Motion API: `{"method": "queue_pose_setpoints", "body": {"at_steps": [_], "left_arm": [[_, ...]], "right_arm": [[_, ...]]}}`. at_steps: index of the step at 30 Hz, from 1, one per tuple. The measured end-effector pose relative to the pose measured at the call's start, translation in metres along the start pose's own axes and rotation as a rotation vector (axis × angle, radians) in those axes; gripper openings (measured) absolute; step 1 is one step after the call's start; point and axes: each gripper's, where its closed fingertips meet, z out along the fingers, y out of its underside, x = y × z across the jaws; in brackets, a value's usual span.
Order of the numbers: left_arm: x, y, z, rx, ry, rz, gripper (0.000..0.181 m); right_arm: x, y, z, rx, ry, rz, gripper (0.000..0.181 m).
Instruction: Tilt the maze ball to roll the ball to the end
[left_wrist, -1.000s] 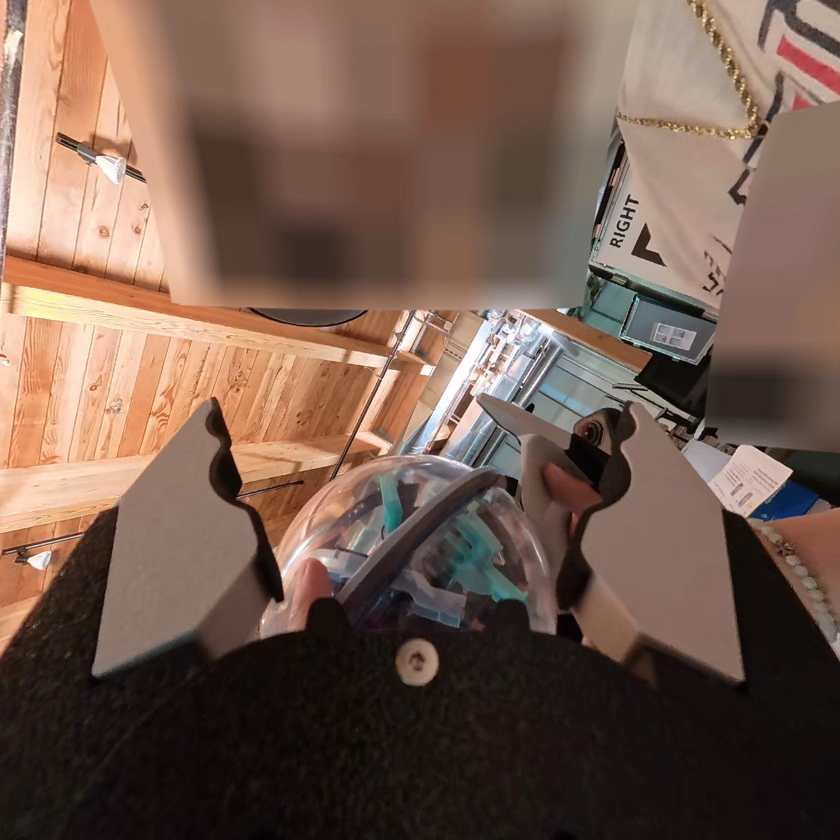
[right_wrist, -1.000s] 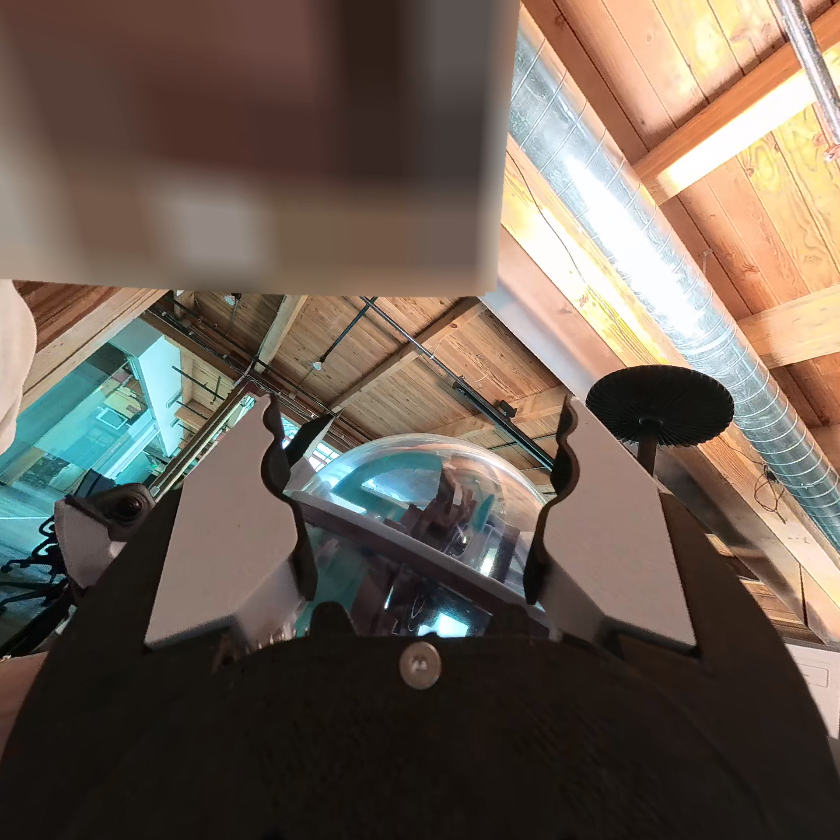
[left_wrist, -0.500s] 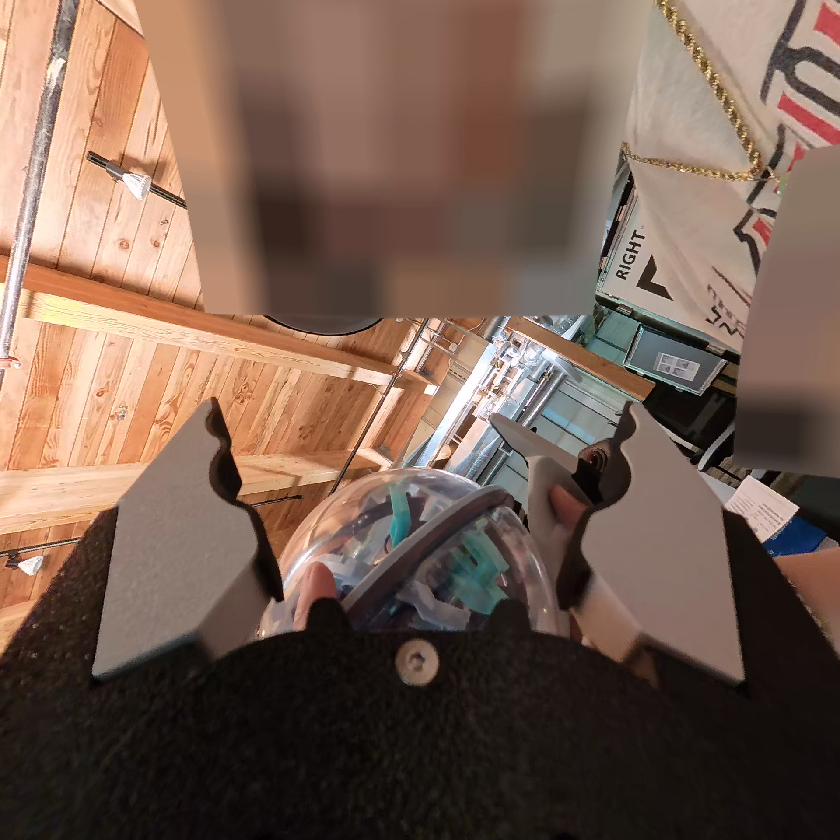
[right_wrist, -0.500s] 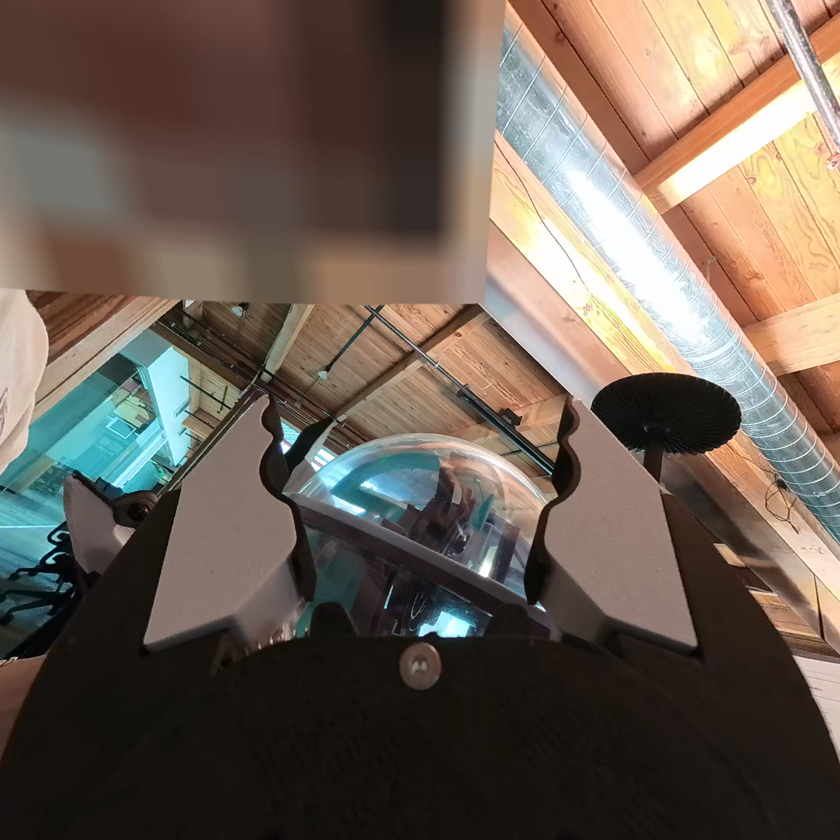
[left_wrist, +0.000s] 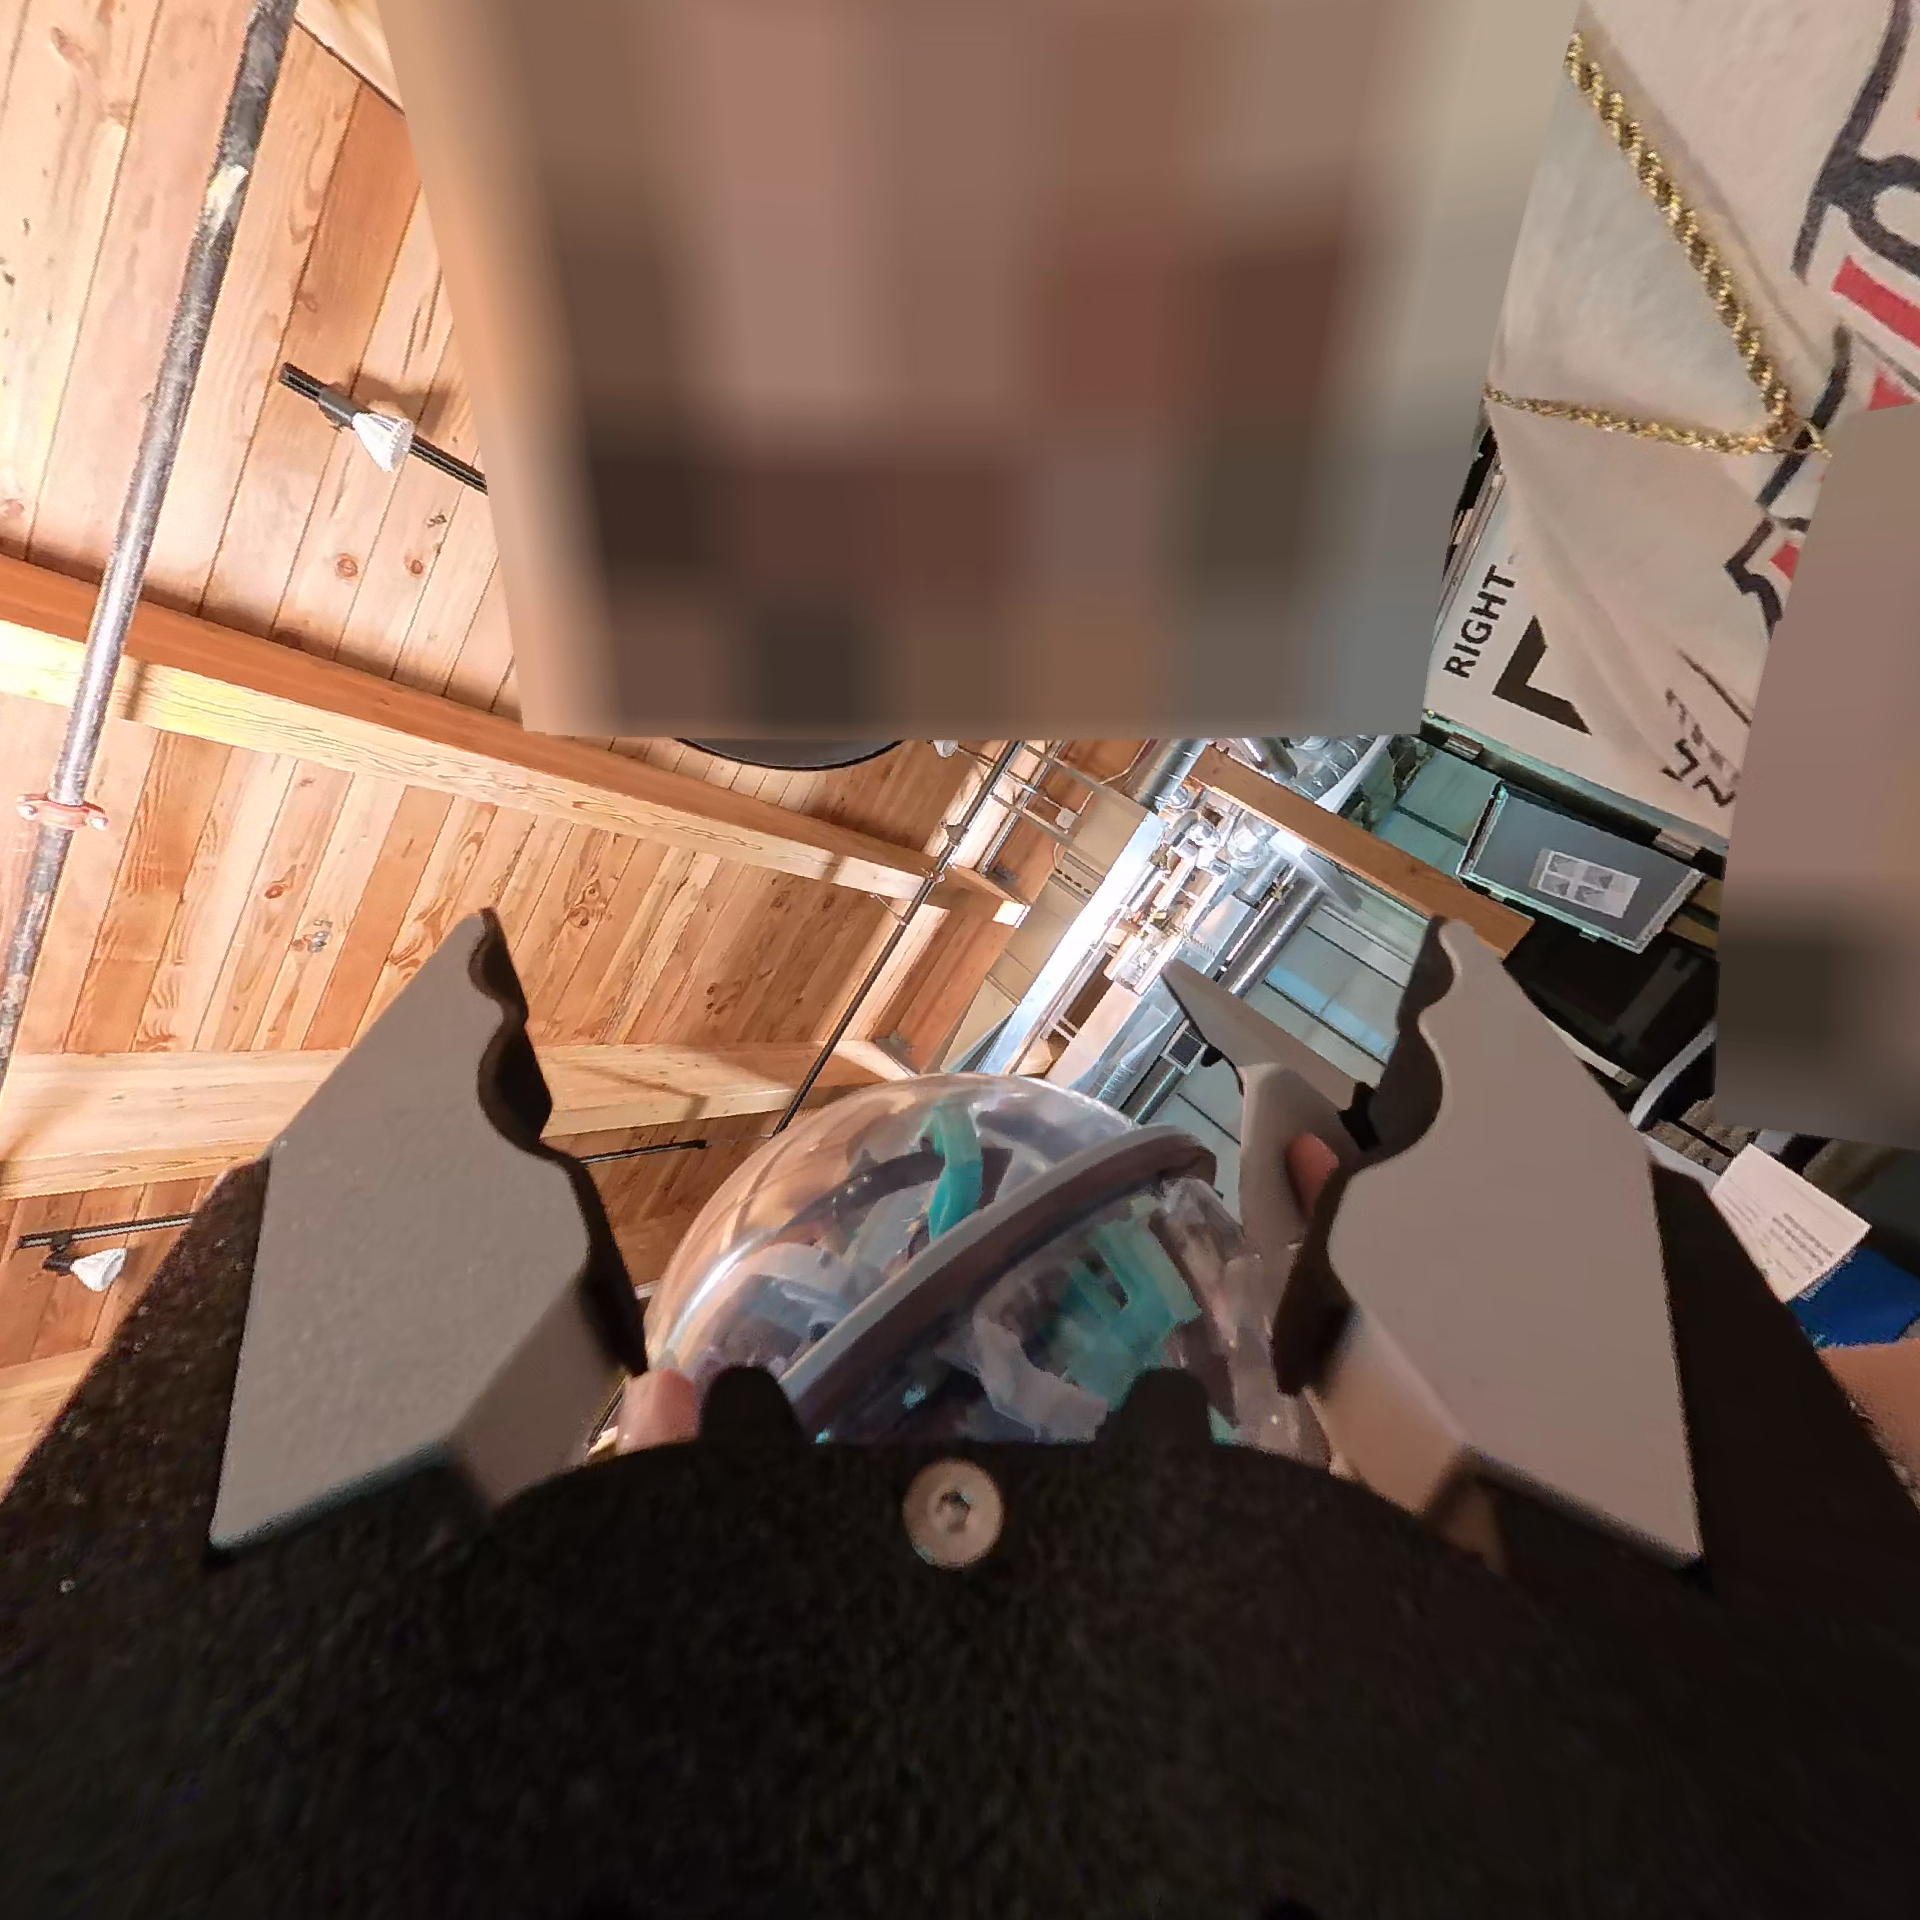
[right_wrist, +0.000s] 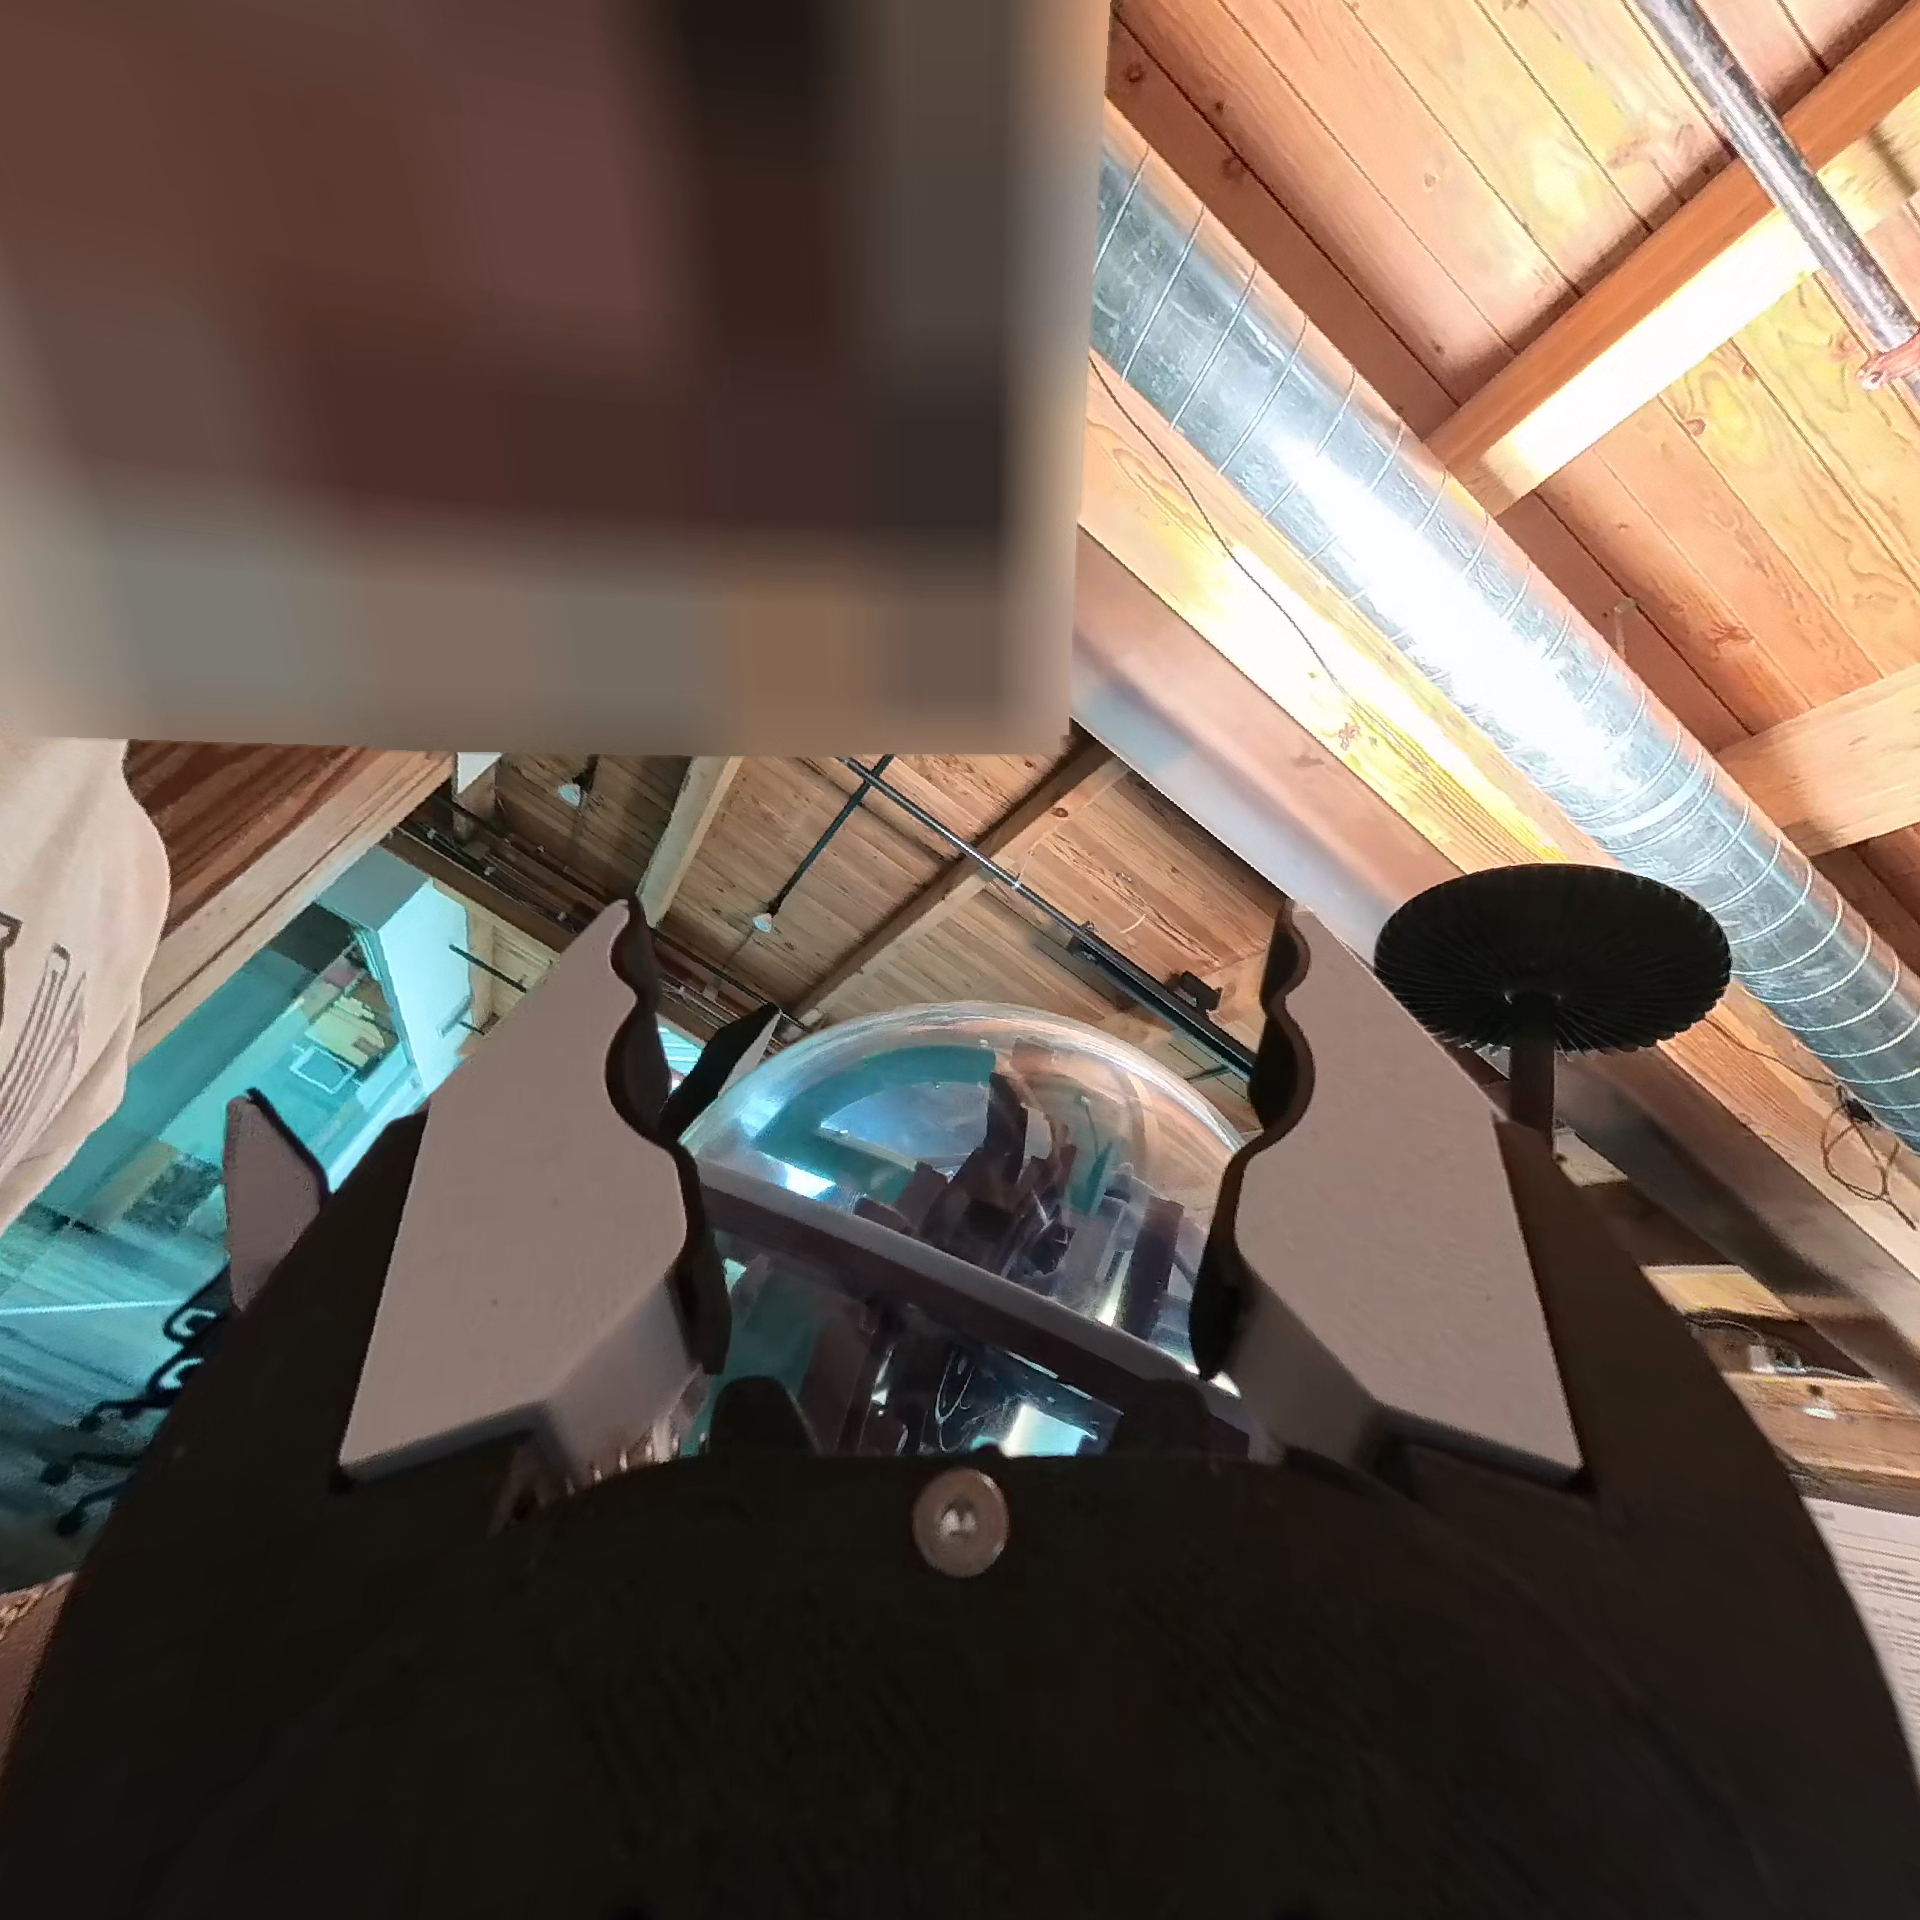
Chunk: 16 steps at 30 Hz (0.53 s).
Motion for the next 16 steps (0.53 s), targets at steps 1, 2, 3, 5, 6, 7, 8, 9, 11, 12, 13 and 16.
{"method": "queue_pose_setpoints", "body": {"at_steps": [1, 2, 3, 5, 6, 7, 8, 9, 11, 12, 13, 16], "left_arm": [[0.000, 0.000, 0.000, -0.002, 0.001, 0.002, 0.157], [0.000, 0.001, 0.001, -0.006, 0.002, 0.005, 0.157], [0.001, 0.002, 0.001, -0.011, 0.003, 0.006, 0.157], [0.000, 0.003, 0.001, -0.016, 0.000, 0.004, 0.157], [0.000, 0.004, 0.001, -0.019, -0.003, 0.001, 0.157], [0.000, 0.005, 0.002, -0.023, -0.004, 0.000, 0.157], [0.000, 0.005, 0.002, -0.024, -0.003, 0.003, 0.157], [0.001, 0.006, 0.003, -0.025, -0.002, 0.007, 0.157], [0.001, 0.007, 0.004, -0.031, 0.001, 0.007, 0.157], [0.001, 0.008, 0.004, -0.032, -0.001, 0.007, 0.157], [0.001, 0.008, 0.004, -0.029, -0.003, 0.005, 0.157], [0.002, 0.007, 0.006, -0.026, 0.007, 0.003, 0.157]], "right_arm": [[0.000, -0.001, -0.001, 0.006, 0.001, 0.006, 0.114], [0.000, -0.001, -0.001, 0.008, -0.001, 0.009, 0.114], [0.000, -0.002, -0.002, 0.012, -0.003, 0.015, 0.115], [0.002, -0.004, -0.004, 0.027, -0.005, 0.043, 0.114], [0.003, -0.005, -0.005, 0.036, -0.006, 0.060, 0.115], [0.004, -0.005, -0.007, 0.042, -0.004, 0.074, 0.115], [0.006, -0.005, -0.008, 0.044, -0.002, 0.082, 0.116], [0.007, -0.005, -0.009, 0.048, 0.002, 0.090, 0.116], [0.011, -0.005, -0.012, 0.058, 0.015, 0.122, 0.116], [0.013, -0.005, -0.014, 0.063, 0.021, 0.142, 0.116], [0.015, -0.005, -0.016, 0.074, 0.026, 0.163, 0.115], [0.024, -0.006, -0.024, 0.126, 0.059, 0.228, 0.113]]}}
